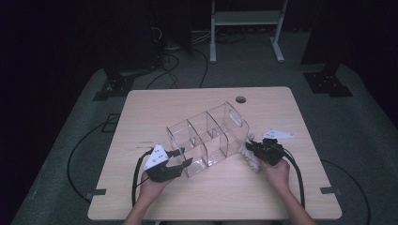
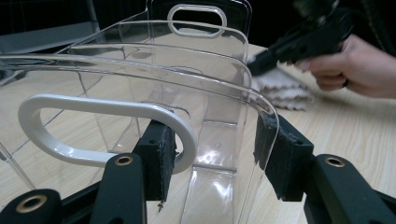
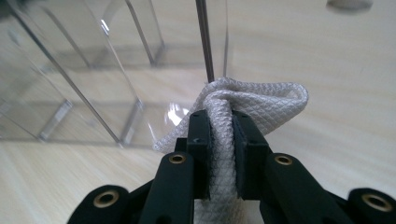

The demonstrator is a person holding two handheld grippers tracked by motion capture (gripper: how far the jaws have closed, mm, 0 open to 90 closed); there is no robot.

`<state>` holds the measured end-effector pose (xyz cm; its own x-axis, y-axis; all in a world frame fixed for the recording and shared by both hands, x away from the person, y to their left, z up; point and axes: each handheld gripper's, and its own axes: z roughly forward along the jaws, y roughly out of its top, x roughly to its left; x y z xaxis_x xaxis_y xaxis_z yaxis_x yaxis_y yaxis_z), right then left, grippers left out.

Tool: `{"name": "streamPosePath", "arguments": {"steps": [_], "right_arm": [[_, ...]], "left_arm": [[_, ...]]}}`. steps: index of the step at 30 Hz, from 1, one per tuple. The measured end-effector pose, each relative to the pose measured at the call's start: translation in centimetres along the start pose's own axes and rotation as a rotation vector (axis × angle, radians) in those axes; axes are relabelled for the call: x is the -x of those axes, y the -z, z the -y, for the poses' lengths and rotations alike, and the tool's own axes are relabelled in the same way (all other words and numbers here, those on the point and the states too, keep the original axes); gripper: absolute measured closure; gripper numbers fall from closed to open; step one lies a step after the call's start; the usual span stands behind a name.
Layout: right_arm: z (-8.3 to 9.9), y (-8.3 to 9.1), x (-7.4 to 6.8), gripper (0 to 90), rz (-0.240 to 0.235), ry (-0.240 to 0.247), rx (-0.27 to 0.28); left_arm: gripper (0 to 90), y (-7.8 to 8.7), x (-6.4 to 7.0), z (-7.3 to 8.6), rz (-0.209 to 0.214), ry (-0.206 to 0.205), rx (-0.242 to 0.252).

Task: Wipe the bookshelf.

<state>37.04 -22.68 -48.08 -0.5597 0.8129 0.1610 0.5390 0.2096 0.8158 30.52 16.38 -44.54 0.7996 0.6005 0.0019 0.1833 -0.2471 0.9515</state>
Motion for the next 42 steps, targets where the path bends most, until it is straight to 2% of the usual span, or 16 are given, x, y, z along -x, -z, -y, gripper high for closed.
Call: {"name": "streamPosePath", "arguments": {"steps": [2, 6, 9, 11, 18, 21, 24, 26, 32, 35, 42], "right_arm": [[0.5, -0.6, 0.3, 78.2, -0.006, -0.021, -0.030], [0.5, -0.1, 0.0, 78.2, -0.001, -0.019, -0.001], [0.3, 0.9, -0.9, 78.2, -0.005, -0.012, 0.049], [0.3, 1.3, -1.5, 78.3, -0.024, -0.002, 0.069], [-0.1, 0.9, -4.6, 78.2, -0.098, 0.072, 0.078], [-0.4, 0.4, -5.4, 78.2, -0.106, 0.096, 0.076], [-0.4, -0.1, -5.5, 78.2, -0.105, 0.094, 0.076], [-0.2, -0.3, -5.4, 78.2, -0.109, 0.076, 0.068], [0.7, -1.5, -5.1, 78.2, -0.105, 0.064, 0.018], [0.6, -1.3, -5.2, 78.2, -0.096, 0.071, 0.015], [-1.1, 0.4, -5.6, 78.2, -0.100, 0.084, 0.103]], "left_arm": [[48.9, 0.0, 0.0, 0.0, -0.002, 0.000, -0.001], [48.9, -0.1, 0.1, 0.0, -0.005, 0.002, 0.001], [49.0, -0.1, 0.1, 0.0, -0.008, 0.005, 0.005], [49.0, -0.1, 0.2, 0.0, -0.008, 0.008, 0.006], [48.9, -0.4, 0.5, -0.1, -0.003, 0.011, 0.008], [48.9, -0.5, 0.6, -0.1, 0.001, 0.009, 0.007], [48.8, -0.6, 0.7, -0.1, 0.005, 0.013, 0.009], [48.8, -0.6, 0.7, -0.1, 0.006, 0.015, 0.009], [48.8, -0.7, 0.8, -0.1, 0.007, 0.014, 0.009], [48.7, -0.7, 0.8, -0.1, 0.013, 0.017, 0.011], [48.7, -0.7, 0.8, -0.2, 0.017, 0.017, 0.011]]}}
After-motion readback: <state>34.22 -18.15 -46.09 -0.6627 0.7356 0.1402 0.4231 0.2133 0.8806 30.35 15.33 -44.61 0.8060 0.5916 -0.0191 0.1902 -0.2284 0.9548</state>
